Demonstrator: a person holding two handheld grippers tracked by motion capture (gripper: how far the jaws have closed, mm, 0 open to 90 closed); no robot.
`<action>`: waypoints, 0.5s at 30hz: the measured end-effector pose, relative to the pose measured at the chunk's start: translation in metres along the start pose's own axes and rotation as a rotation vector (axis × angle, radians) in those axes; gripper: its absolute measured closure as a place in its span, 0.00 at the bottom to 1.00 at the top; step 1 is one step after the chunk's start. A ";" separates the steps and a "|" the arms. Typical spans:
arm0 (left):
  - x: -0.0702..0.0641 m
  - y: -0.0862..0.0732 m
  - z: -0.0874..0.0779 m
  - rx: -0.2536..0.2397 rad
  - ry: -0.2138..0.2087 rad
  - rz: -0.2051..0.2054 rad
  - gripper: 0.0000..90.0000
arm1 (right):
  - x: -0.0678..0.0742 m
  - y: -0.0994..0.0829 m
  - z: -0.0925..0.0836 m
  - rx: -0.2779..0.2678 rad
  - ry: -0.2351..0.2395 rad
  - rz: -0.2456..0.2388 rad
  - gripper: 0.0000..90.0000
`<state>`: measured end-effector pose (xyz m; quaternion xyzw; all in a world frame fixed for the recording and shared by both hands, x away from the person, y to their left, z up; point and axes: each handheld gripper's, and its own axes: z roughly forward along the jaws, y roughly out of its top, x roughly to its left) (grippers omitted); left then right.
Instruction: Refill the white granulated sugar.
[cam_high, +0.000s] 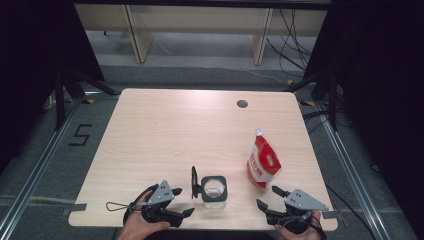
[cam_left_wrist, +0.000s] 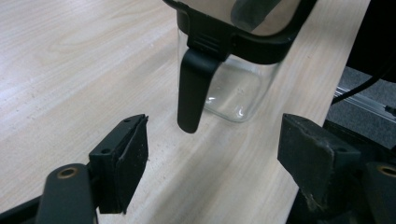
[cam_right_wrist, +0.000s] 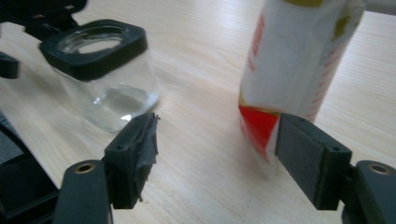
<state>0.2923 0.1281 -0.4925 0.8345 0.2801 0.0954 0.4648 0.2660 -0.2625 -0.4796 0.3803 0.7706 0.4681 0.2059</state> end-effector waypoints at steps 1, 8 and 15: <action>-0.001 -0.001 -0.002 0.018 -0.002 0.005 0.27 | 0.000 0.000 0.000 0.007 -0.017 0.015 0.29; -0.002 -0.003 0.000 0.021 0.013 0.007 0.24 | -0.006 -0.002 0.001 0.007 -0.080 0.042 0.23; 0.004 -0.006 0.001 0.026 0.027 -0.010 0.23 | -0.011 0.003 0.007 -0.008 -0.100 0.044 0.23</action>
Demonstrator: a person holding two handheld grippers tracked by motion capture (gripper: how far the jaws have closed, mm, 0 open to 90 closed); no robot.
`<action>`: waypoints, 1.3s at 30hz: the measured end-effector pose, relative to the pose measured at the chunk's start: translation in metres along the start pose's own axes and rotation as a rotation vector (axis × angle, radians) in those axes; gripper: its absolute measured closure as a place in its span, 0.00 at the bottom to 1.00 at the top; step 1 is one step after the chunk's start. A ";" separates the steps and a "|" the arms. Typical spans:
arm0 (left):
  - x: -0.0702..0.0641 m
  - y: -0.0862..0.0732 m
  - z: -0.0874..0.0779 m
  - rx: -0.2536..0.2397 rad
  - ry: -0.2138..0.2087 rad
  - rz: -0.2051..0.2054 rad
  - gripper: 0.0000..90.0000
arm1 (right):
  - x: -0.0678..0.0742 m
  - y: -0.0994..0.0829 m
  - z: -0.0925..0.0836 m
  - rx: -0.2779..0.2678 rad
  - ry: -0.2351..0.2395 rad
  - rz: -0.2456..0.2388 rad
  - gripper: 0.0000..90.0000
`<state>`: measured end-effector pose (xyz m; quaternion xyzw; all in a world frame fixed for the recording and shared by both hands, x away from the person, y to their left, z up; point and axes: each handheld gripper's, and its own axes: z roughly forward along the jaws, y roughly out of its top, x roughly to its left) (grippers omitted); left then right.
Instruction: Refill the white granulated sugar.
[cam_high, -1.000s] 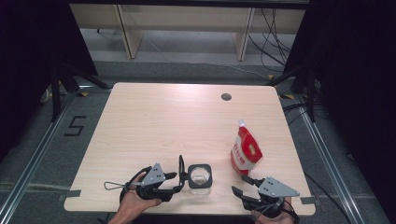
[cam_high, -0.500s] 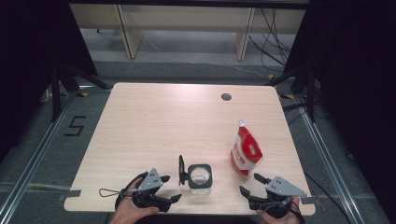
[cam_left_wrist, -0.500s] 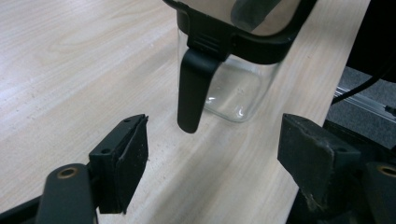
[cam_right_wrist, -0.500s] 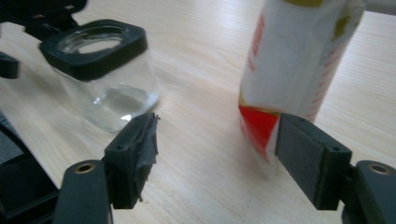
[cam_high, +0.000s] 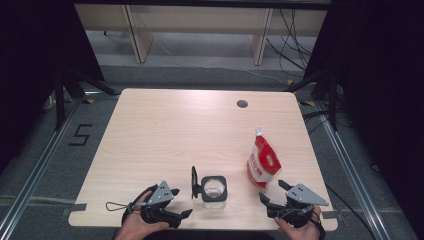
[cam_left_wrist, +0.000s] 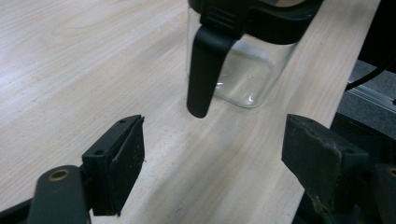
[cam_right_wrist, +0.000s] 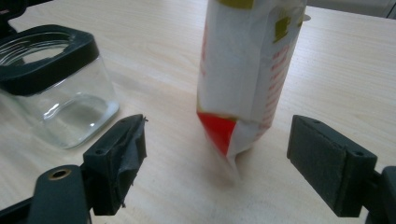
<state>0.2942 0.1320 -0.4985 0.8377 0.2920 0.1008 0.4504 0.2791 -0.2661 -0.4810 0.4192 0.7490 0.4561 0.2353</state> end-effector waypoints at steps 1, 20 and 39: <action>0.001 0.000 -0.001 0.002 0.008 0.009 0.23 | 0.001 0.001 0.003 -0.012 -0.002 0.011 0.21; 0.002 -0.001 0.002 0.037 0.009 0.026 0.23 | -0.012 0.016 0.044 -0.103 -0.045 -0.024 0.31; -0.002 -0.001 0.005 0.012 -0.026 0.026 0.23 | -0.049 0.025 0.047 -0.081 0.146 -0.120 0.41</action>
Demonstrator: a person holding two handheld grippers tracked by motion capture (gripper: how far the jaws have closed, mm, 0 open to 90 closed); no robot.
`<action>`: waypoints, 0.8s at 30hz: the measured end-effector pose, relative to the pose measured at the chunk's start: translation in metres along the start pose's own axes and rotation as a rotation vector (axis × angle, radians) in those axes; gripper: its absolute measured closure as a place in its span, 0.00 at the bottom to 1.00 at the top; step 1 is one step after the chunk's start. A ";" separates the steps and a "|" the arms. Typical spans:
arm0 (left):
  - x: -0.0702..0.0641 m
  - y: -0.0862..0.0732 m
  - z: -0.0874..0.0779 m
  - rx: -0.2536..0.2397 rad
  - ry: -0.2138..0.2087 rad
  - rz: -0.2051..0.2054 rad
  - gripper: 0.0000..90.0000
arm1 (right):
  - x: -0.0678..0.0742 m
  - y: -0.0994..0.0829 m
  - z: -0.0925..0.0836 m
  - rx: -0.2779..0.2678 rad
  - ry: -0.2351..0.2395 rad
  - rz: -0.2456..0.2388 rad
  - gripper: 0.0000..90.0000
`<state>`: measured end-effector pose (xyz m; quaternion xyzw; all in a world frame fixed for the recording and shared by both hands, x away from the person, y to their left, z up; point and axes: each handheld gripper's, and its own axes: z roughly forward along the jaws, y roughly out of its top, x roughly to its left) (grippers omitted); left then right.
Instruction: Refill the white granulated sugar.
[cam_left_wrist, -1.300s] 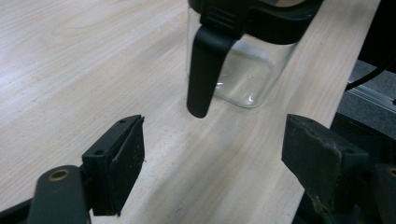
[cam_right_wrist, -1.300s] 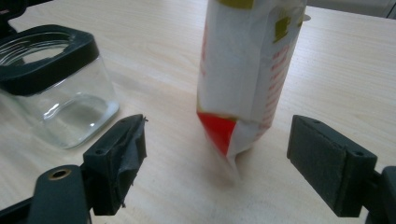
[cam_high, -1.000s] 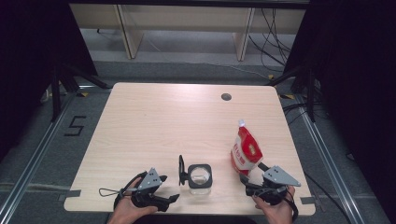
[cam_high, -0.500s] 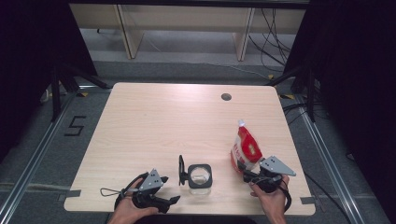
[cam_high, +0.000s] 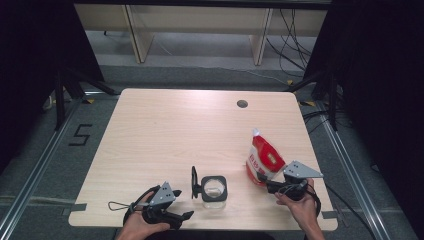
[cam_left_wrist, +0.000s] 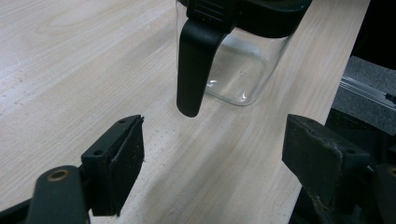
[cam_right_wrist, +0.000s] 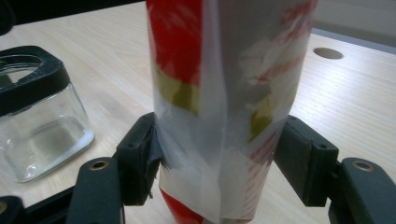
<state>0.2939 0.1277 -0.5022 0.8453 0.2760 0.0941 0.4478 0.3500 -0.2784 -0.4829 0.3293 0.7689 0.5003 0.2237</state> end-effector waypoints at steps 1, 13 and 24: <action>-0.001 0.000 0.001 0.001 0.002 -0.014 0.23 | -0.004 -0.001 0.001 -0.010 0.036 0.012 0.41; -0.001 0.000 0.001 0.005 0.001 0.016 0.23 | 0.011 -0.005 0.007 -0.030 -0.055 0.069 0.24; -0.004 -0.001 0.004 0.016 0.001 0.006 0.23 | 0.009 -0.011 0.019 -0.104 -0.071 0.110 0.22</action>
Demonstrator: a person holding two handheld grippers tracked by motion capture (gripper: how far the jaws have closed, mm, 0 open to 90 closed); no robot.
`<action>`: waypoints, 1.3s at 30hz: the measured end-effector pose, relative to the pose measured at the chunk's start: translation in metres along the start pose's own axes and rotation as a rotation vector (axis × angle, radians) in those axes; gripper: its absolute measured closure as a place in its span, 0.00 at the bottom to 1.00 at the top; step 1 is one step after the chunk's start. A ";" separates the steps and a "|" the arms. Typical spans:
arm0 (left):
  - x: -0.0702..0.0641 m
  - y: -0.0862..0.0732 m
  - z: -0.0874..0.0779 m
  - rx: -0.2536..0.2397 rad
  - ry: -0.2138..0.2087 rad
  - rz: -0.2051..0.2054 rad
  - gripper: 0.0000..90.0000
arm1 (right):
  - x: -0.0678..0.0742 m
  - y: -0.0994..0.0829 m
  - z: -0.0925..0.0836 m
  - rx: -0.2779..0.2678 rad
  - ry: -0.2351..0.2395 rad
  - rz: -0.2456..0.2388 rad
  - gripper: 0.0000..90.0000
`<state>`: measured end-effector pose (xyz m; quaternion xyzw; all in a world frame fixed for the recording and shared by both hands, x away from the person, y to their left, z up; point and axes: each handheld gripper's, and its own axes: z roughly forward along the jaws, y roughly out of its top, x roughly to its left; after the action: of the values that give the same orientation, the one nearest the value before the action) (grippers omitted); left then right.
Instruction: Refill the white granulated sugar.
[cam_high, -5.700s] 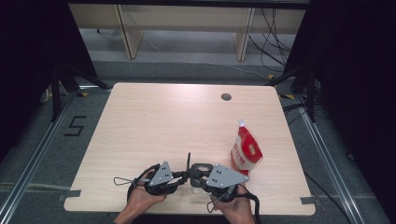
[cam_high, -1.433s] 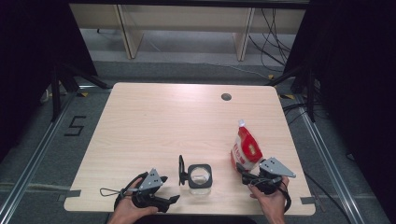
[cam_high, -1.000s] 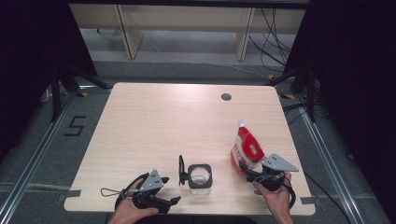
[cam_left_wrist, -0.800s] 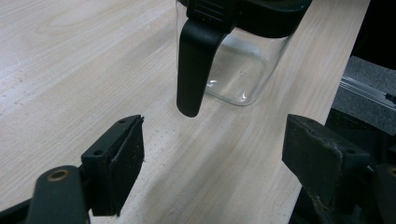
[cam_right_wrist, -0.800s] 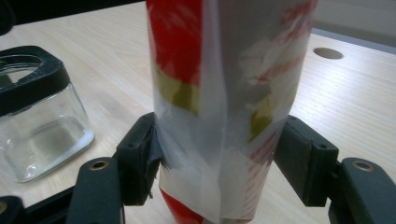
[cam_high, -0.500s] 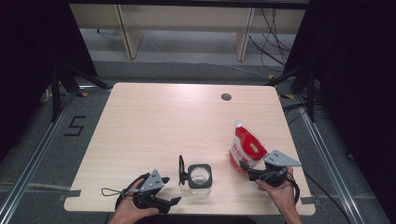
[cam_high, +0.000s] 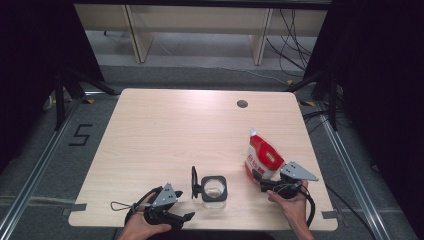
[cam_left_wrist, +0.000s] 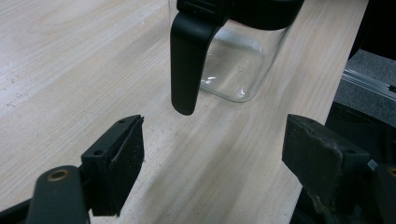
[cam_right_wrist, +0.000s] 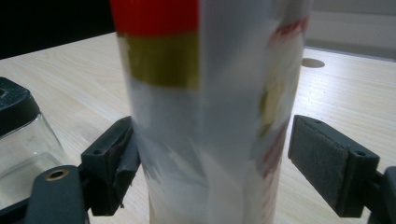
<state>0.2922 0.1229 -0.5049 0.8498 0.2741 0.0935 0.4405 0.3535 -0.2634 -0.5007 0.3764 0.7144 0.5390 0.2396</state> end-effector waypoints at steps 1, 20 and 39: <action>0.000 0.000 0.000 0.007 0.003 0.007 0.23 | -0.002 -0.001 0.002 0.002 -0.001 -0.025 0.24; 0.001 0.001 0.001 0.024 -0.010 0.056 0.23 | -0.008 -0.003 0.018 -0.043 0.035 0.026 0.28; -0.001 0.001 0.001 0.008 -0.013 0.032 0.23 | -0.001 -0.006 0.027 -0.027 0.006 0.024 0.37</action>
<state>0.2919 0.1216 -0.5045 0.8564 0.2580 0.0937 0.4372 0.3722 -0.2492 -0.5147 0.3799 0.7031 0.5528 0.2360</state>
